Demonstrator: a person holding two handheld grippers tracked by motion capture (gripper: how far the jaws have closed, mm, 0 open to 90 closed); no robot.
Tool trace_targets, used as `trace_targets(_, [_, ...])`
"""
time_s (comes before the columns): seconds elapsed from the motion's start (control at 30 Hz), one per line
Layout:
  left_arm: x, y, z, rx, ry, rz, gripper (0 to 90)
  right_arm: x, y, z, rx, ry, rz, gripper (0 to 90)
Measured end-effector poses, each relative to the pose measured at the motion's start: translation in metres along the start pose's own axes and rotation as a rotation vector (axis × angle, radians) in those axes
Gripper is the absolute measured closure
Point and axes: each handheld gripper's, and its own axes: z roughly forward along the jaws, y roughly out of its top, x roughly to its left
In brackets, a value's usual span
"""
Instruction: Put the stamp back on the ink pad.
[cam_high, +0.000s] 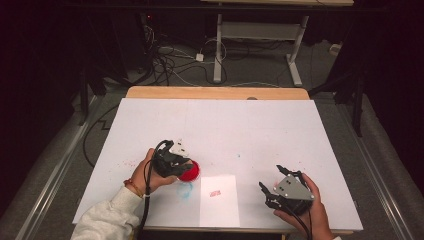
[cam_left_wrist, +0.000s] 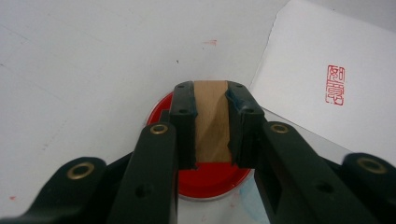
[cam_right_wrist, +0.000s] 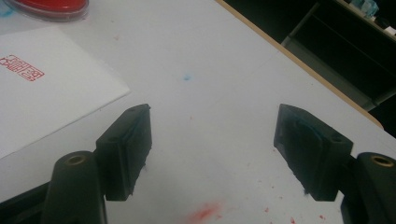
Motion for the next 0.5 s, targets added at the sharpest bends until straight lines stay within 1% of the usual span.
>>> trace_targets(0.2, [0.000, -0.002, 0.010, 0.044, -0.008, 0.001, 73.2, 0.001, 0.000, -0.002, 0.001, 0.000, -0.004, 28.4])
trace_targets(0.33, [0.002, -0.003, 0.015, 0.059, -0.011, -0.006, 73.1, 0.002, 0.000, -0.002, 0.001, 0.001, -0.006, 28.5])
trace_targets(0.5, [0.002, -0.003, 0.018, 0.065, -0.014, -0.008, 72.9, 0.001, -0.001, -0.003, 0.002, 0.001, -0.007, 28.8])
